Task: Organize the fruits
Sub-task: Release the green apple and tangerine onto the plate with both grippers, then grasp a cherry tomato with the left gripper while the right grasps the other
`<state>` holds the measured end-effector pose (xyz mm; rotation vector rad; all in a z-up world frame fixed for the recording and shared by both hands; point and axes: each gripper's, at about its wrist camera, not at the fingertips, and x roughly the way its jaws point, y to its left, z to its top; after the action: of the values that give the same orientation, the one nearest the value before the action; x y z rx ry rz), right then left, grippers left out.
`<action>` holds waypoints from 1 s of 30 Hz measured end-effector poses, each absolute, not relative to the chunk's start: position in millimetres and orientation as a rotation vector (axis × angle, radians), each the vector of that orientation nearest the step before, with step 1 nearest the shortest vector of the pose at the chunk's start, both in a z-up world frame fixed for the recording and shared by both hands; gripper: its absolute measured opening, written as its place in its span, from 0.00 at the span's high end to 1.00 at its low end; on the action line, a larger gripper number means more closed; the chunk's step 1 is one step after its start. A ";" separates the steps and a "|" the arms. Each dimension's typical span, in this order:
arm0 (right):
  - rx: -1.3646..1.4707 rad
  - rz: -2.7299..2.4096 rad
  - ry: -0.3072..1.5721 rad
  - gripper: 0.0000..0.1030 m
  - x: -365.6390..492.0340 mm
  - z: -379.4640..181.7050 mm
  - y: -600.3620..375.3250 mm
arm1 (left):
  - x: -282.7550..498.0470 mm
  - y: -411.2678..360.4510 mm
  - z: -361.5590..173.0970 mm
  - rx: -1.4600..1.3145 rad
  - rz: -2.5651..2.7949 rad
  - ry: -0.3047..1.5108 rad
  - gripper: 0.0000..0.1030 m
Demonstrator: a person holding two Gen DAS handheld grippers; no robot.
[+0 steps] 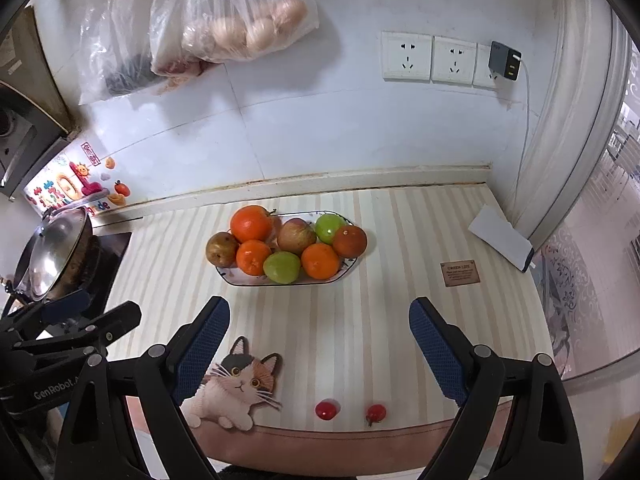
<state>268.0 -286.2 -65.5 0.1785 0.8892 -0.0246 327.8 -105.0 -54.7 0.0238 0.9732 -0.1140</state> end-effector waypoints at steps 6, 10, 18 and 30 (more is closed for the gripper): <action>0.208 -0.013 0.899 0.09 266.5 -69.7 -283.4 | 326.0 -104.6 -59.7 0.029 -0.117 0.984 0.18; 0.260 -0.018 0.962 0.09 271.3 -95.1 -293.7 | 333.5 -104.8 -77.4 0.039 -0.104 1.015 0.18; 0.385 -0.046 1.178 0.09 272.7 -192.1 -326.9 | 353.3 -112.2 -160.6 0.036 -0.102 1.224 0.18; 0.510 -0.115 1.380 0.42 252.7 -326.2 -363.9 | 354.5 -180.6 -248.3 0.081 -0.256 1.482 0.21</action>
<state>252.7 -363.9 -326.2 0.5101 1.3802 -0.1148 354.5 -180.6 -248.3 0.0811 1.4819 -0.2565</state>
